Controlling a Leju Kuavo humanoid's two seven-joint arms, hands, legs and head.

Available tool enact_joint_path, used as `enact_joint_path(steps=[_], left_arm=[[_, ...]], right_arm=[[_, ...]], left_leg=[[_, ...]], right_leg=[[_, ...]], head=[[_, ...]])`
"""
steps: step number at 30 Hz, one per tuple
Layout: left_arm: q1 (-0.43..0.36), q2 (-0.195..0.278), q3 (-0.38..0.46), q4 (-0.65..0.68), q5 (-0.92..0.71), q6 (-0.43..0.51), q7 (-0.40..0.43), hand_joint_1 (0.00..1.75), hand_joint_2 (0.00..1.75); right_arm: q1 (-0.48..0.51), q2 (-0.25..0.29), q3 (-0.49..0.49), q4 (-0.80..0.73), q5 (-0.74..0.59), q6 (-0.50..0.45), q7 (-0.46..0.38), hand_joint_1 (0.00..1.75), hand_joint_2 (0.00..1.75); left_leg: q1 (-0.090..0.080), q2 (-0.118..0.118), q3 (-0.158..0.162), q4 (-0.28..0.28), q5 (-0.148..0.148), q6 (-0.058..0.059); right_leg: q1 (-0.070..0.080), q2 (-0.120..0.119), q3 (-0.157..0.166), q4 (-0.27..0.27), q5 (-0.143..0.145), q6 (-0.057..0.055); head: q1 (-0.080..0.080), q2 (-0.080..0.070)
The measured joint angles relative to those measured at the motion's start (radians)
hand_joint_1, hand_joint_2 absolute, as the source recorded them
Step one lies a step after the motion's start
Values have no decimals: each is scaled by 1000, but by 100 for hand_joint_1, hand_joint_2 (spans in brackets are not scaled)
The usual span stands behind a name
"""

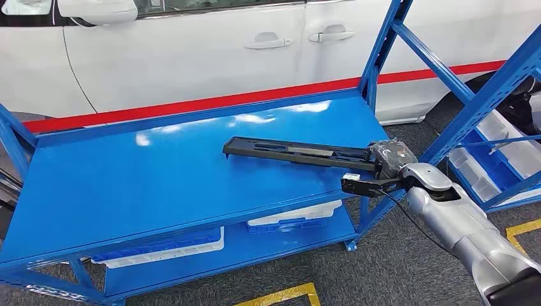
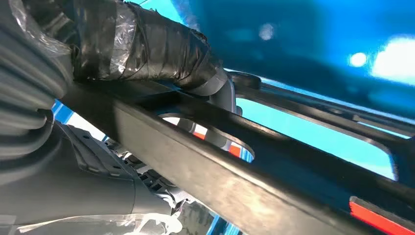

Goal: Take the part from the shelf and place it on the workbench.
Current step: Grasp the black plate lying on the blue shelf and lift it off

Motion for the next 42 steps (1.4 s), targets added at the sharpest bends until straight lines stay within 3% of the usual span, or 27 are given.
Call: enact_joint_path(steps=[7, 18, 22, 27, 30, 42], left_arm=[[0, 0, 0, 0, 0, 0, 0, 0, 0], [-1, 0, 2, 0, 24, 0, 3, 0, 0], [-3, 0, 8, 0, 49, 2, -19, 0, 175], [-7, 3, 26, 0, 64, 5, -54, 0, 175], [-8, 3, 30, 0, 65, 5, -70, 0, 175], [-8, 3, 38, 0, 71, 7, -77, 0, 175]], right_arm=[[1, 0, 0, -3, 0, -3, 0, 175, 175], [-14, 15, -4, -44, 55, -86, 17, 175, 175], [-66, 52, -3, -101, 150, -143, 32, 175, 175], [-255, 128, -3, -270, 197, 18, 102, 175, 175], [-332, 157, -3, -359, 200, 64, 112, 175, 175], [-408, 184, -3, -497, 183, 90, 117, 175, 175]], left_leg=[[0, 0, 3, -3, 0, 0], [0, 0, 0, -6, 3, -3], [-1, 2, -5, -8, 6, -5], [-4, 9, -13, -11, 12, -9], [-4, 7, -12, -14, 14, -10], [-4, 6, -12, -16, 15, -11]], right_leg=[[1, 0, 1, 0, 0, 0], [1, 1, -2, 1, 1, 1], [-1, 3, -8, 5, 3, 2], [-5, 10, -25, 9, 6, 2], [-4, 7, -26, 9, 6, 2], [-4, 6, -25, 9, 6, 1]], head=[[0, 0], [0, 0], [0, 0], [0, 0], [0, 0], [0, 0]])
